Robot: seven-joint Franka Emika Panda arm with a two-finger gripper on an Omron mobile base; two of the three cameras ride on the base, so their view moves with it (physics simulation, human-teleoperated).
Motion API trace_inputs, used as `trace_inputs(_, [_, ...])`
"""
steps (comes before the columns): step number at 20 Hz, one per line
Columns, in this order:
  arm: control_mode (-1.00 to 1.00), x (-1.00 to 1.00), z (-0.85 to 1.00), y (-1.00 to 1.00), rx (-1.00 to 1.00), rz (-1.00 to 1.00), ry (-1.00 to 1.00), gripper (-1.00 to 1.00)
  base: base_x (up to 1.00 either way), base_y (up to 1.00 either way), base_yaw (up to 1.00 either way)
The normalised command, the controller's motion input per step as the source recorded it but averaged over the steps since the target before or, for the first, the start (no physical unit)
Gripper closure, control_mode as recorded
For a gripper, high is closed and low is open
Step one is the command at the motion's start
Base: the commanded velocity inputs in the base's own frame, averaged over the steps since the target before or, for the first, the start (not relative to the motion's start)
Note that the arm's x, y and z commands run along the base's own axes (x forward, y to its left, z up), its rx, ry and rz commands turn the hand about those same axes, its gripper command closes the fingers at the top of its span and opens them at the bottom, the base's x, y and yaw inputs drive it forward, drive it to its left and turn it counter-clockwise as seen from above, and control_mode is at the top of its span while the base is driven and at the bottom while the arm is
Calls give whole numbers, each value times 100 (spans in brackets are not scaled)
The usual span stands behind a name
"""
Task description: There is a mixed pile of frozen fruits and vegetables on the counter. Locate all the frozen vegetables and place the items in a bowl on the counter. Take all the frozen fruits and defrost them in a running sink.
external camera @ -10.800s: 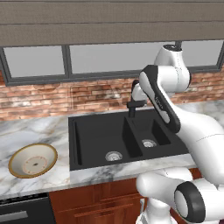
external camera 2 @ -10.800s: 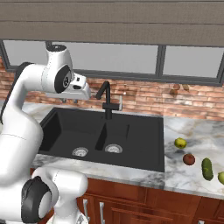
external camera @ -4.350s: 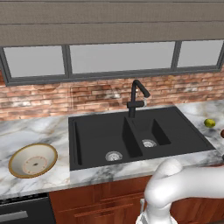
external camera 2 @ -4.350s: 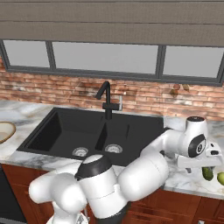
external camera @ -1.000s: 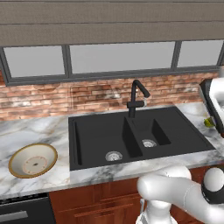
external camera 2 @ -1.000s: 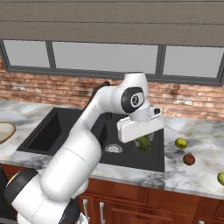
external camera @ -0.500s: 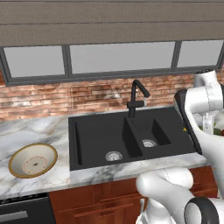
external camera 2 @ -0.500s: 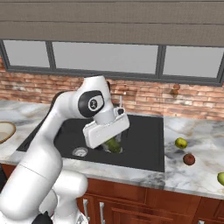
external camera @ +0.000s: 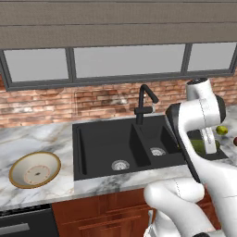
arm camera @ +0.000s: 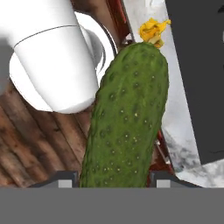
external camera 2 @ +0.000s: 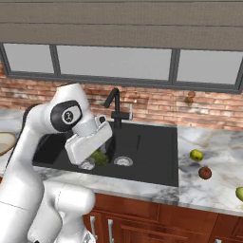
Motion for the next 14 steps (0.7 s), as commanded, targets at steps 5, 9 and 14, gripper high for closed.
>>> trace_inputs(5, [-100, 0, 11, 99, -7, 17, 5, 100, 0, 0, 0])
trace_inputs(9, [-100, 2, 0, 98, -8, 17, 9, 100, 0, 0, 0])
trace_inputs(14, [-100, 14, 0, 89, -6, 17, 9, 100, 0, 0, 0])
